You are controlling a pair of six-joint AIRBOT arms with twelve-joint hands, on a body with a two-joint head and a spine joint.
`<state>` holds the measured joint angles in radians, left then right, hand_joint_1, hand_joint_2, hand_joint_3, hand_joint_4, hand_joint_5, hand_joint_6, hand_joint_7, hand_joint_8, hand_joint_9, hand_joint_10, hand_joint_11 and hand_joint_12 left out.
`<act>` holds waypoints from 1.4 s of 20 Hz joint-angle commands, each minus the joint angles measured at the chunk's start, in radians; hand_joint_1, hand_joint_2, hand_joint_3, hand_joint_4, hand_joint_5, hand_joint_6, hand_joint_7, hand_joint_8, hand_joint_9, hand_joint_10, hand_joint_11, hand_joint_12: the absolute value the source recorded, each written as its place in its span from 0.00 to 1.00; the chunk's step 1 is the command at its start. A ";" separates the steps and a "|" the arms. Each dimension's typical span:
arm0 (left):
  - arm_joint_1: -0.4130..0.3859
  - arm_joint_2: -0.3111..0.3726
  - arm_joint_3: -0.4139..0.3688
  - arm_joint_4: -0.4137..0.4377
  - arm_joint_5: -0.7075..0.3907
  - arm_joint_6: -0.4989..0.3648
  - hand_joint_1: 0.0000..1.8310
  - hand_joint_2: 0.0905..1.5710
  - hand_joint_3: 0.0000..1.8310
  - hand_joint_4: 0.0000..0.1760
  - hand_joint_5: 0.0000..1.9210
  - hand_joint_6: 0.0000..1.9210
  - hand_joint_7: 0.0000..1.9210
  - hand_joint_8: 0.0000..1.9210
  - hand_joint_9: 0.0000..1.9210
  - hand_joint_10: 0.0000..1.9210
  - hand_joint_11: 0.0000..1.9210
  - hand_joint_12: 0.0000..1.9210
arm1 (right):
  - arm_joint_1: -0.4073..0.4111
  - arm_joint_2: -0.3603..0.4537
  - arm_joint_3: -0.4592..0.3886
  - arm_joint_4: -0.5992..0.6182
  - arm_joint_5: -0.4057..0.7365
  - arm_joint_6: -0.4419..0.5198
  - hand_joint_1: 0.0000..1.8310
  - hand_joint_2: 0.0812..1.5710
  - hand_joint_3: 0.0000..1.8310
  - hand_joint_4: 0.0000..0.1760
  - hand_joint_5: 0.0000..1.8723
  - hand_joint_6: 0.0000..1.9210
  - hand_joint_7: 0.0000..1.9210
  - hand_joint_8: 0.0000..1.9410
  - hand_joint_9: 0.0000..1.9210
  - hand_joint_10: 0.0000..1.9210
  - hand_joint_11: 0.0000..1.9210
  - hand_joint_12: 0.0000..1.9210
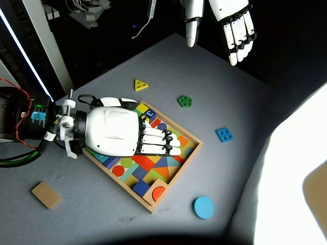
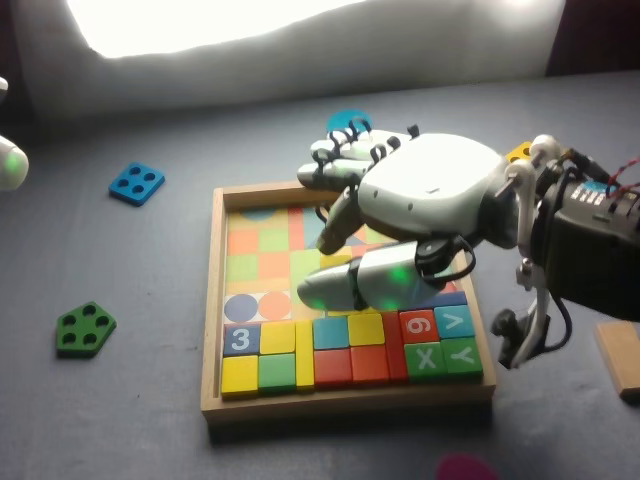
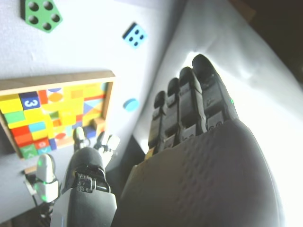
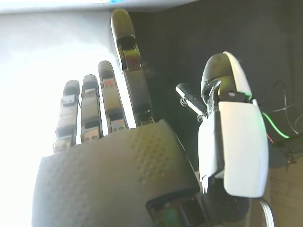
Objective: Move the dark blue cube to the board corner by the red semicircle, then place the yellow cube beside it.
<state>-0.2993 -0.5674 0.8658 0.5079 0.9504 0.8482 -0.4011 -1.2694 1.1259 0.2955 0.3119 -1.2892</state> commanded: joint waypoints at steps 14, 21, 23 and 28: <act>-0.012 0.003 -0.001 0.039 -0.078 -0.002 0.00 0.74 0.00 0.04 0.06 0.00 0.06 0.00 0.07 0.00 0.00 0.28 | -0.024 -0.019 0.022 -0.006 0.126 -0.019 0.00 0.70 0.00 0.00 0.45 0.01 0.09 0.01 0.00 0.00 0.00 0.00; -0.012 0.003 -0.003 0.038 -0.074 -0.002 0.00 0.74 0.00 0.06 0.05 0.00 0.06 0.00 0.06 0.00 0.00 0.23 | -0.043 -0.023 0.024 -0.006 0.119 -0.026 0.00 0.70 0.00 0.00 0.45 0.01 0.09 0.00 0.00 0.00 0.00 0.00; -0.012 0.003 -0.002 0.039 -0.074 -0.001 0.00 0.74 0.00 0.06 0.06 0.00 0.07 0.00 0.07 0.00 0.00 0.25 | -0.045 -0.024 0.026 -0.006 0.118 -0.027 0.00 0.70 0.00 0.00 0.45 0.01 0.08 0.00 0.00 0.00 0.00 0.00; -0.012 0.003 -0.002 0.038 -0.074 -0.001 0.00 0.74 0.00 0.06 0.06 0.00 0.07 0.00 0.07 0.00 0.00 0.25 | -0.046 -0.023 0.042 -0.006 0.118 -0.027 0.00 0.69 0.00 0.00 0.45 0.01 0.09 0.00 0.00 0.00 0.00 0.00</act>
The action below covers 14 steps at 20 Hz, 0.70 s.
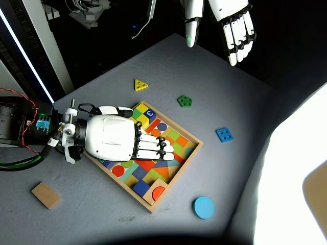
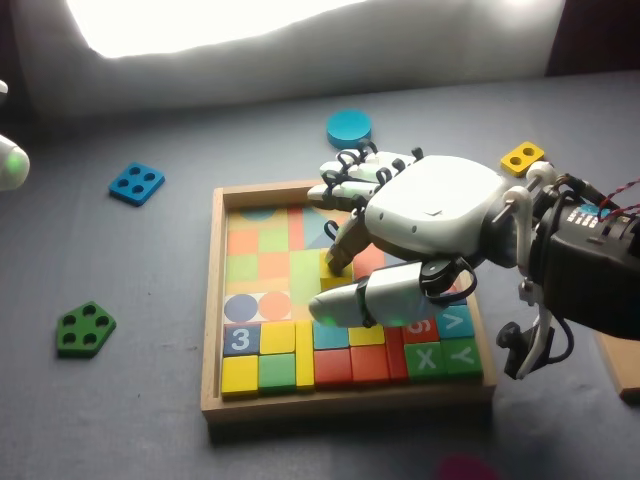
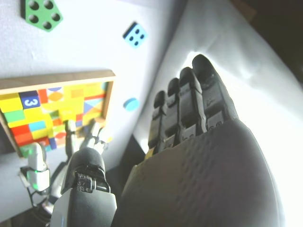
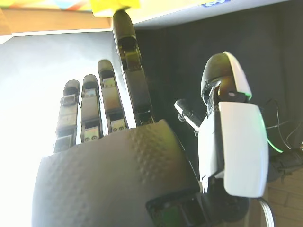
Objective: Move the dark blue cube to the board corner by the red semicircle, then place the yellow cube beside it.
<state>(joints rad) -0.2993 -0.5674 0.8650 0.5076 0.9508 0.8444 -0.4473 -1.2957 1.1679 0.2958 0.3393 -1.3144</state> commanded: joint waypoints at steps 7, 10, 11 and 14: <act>-0.012 0.003 -0.001 0.039 -0.074 0.003 0.00 0.74 0.00 0.00 0.07 0.00 0.07 0.00 0.07 0.00 0.00 0.25 | -0.011 0.004 0.059 -0.007 0.085 -0.002 0.00 0.70 0.00 0.00 0.45 0.01 0.10 0.01 0.00 0.00 0.00 0.00; -0.012 0.003 -0.001 0.039 -0.075 0.003 0.00 0.74 0.00 0.04 0.06 0.00 0.06 0.00 0.06 0.00 0.00 0.24 | -0.014 0.004 0.077 -0.007 0.085 -0.002 0.00 0.70 0.00 0.00 0.45 0.00 0.10 0.01 0.00 0.00 0.00 0.00; -0.012 0.003 -0.001 0.039 -0.075 0.003 0.00 0.74 0.00 0.02 0.06 0.00 0.06 0.00 0.06 0.00 0.00 0.23 | -0.016 0.005 0.084 -0.007 0.085 -0.002 0.00 0.70 0.00 0.00 0.45 0.01 0.10 0.01 0.00 0.00 0.00 0.00; -0.012 0.003 -0.001 0.039 -0.077 0.003 0.00 0.74 0.00 0.03 0.07 0.00 0.08 0.00 0.07 0.00 0.00 0.26 | -0.016 0.012 0.094 -0.007 0.084 -0.002 0.00 0.70 0.00 0.00 0.46 0.01 0.09 0.00 0.00 0.00 0.00 0.00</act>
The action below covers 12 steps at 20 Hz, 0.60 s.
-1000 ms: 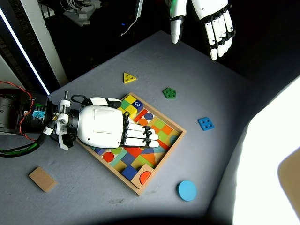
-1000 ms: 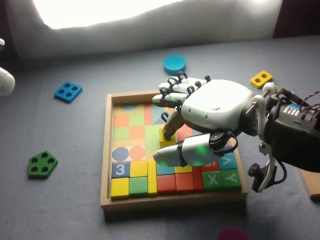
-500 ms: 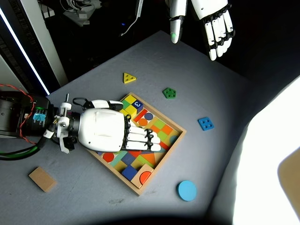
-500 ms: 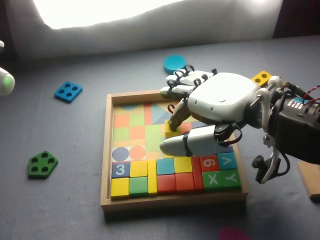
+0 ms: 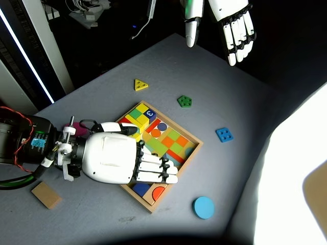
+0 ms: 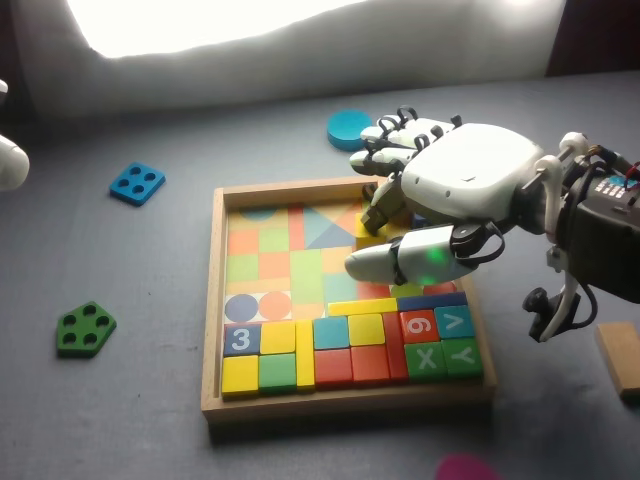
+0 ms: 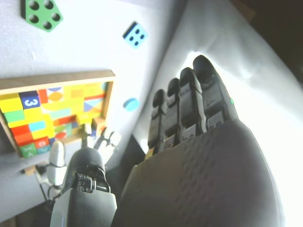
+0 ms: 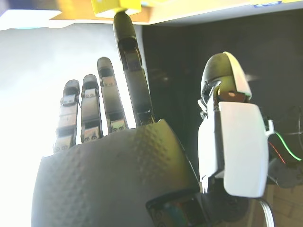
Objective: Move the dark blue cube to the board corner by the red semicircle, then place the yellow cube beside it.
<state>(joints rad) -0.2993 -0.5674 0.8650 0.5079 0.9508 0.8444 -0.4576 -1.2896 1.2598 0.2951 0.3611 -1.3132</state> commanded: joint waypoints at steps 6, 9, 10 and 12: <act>-0.012 0.003 0.002 0.039 -0.083 0.004 0.00 0.74 0.00 0.02 0.07 0.00 0.08 0.00 0.07 0.00 0.00 0.28 | -0.013 0.005 0.031 -0.006 0.063 -0.003 0.00 0.69 0.00 0.00 0.45 0.01 0.08 0.00 0.00 0.00 0.00 0.00; -0.013 0.003 0.002 0.039 -0.085 0.004 0.00 0.74 0.00 0.00 0.06 0.00 0.07 0.00 0.07 0.00 0.00 0.28 | -0.014 0.005 0.041 -0.006 0.063 -0.004 0.00 0.70 0.00 0.00 0.45 0.00 0.10 0.01 0.00 0.00 0.00 0.00; -0.013 0.003 0.002 0.039 -0.085 0.004 0.00 0.74 0.00 0.01 0.06 0.00 0.06 0.00 0.07 0.00 0.00 0.26 | -0.015 0.005 0.045 -0.006 0.063 -0.004 0.00 0.70 0.00 0.00 0.45 0.00 0.10 0.01 0.00 0.00 0.00 0.00; -0.013 0.003 0.002 0.039 -0.085 0.004 0.00 0.74 0.00 0.03 0.06 0.00 0.06 0.00 0.07 0.00 0.00 0.25 | -0.019 0.005 0.050 -0.006 0.063 -0.004 0.00 0.70 0.00 0.00 0.45 0.00 0.10 0.01 0.00 0.00 0.00 0.00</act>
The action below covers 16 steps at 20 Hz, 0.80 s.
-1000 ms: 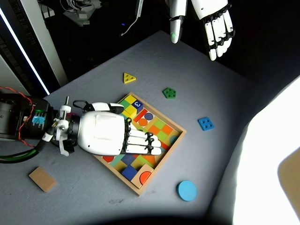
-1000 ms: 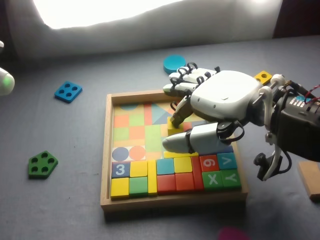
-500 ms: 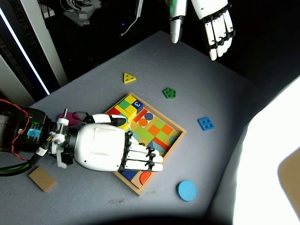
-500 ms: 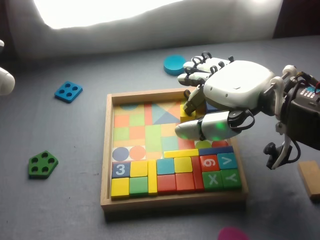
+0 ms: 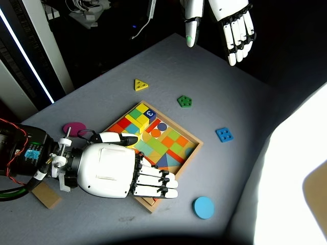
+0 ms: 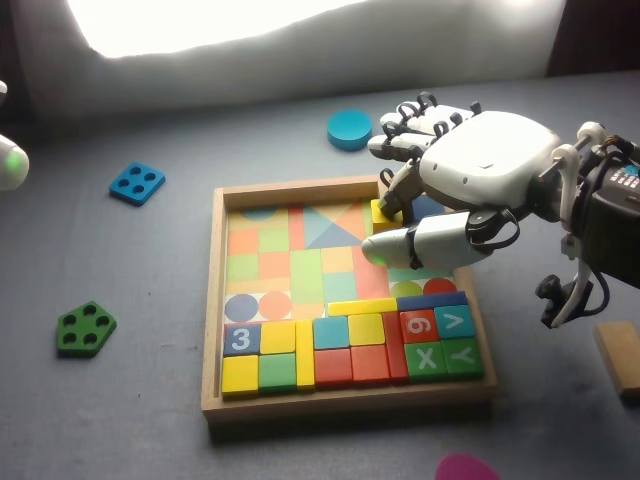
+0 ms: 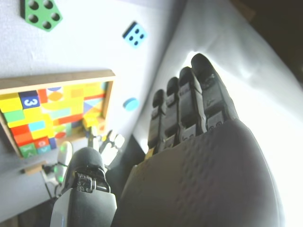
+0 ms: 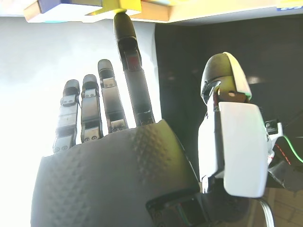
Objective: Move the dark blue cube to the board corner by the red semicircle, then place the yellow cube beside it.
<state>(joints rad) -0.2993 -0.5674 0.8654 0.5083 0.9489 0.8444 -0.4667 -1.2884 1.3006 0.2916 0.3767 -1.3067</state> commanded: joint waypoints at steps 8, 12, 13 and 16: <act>-0.013 0.003 0.002 0.039 -0.083 0.004 0.00 0.74 0.00 0.04 0.07 0.00 0.08 0.00 0.08 0.00 0.00 0.29 | -0.015 0.012 0.014 -0.003 0.047 -0.021 0.00 0.69 0.00 0.00 0.45 0.01 0.10 0.00 0.00 0.00 0.00 0.00; -0.013 0.003 0.002 0.039 -0.083 0.004 0.00 0.74 0.00 0.05 0.07 0.00 0.08 0.00 0.08 0.00 0.00 0.29 | -0.019 0.017 0.014 -0.003 0.047 -0.024 0.00 0.70 0.00 0.00 0.46 0.01 0.10 0.01 0.00 0.00 0.00 0.00; -0.013 0.003 0.001 0.039 -0.083 0.004 0.00 0.74 0.00 0.03 0.07 0.00 0.08 0.00 0.08 0.00 0.00 0.27 | -0.021 0.018 0.014 -0.003 0.047 -0.024 0.00 0.70 0.00 0.00 0.45 0.01 0.09 0.01 0.00 0.00 0.00 0.00; -0.013 0.003 0.001 0.039 -0.083 0.004 0.00 0.75 0.00 0.04 0.06 0.00 0.07 0.00 0.07 0.00 0.00 0.25 | -0.026 0.021 0.014 -0.003 0.036 -0.024 0.00 0.69 0.00 0.00 0.45 0.01 0.10 0.01 0.00 0.00 0.00 0.00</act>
<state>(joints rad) -0.2993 -0.5674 0.8654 0.5079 0.9493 0.8444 -0.4801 -1.2781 1.3014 0.2882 0.3882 -1.3090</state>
